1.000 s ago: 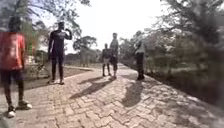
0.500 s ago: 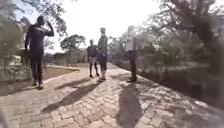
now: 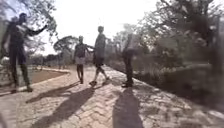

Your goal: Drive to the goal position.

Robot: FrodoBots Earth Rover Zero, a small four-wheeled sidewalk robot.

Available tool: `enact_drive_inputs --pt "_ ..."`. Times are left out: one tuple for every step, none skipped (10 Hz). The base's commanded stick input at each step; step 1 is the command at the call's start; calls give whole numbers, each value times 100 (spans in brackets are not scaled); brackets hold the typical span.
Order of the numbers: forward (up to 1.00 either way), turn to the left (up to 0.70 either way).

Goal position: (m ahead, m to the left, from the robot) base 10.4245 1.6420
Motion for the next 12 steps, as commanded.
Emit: enact_drive_inputs --pt "85 0" --pt "85 0" --pt "85 0" --pt "85 0" --pt "85 4" --pt "85 13" --pt "85 34" --pt "85 34" --pt "85 27" --pt "85 12" --pt "85 0" --pt "85 0"
